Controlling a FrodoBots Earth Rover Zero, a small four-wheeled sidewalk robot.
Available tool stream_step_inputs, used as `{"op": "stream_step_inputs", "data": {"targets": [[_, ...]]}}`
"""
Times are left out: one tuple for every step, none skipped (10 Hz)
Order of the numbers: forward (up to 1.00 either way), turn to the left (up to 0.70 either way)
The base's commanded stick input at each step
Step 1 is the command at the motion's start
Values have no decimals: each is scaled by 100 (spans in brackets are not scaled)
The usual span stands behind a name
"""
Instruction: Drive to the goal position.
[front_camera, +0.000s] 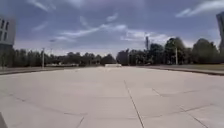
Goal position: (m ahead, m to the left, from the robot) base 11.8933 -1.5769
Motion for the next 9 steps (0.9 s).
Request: {"op": "stream_step_inputs", "data": {"targets": [[56,0],[56,0],[55,0],[53,0],[53,0],[53,0],[53,13],[53,13],[53,13]]}}
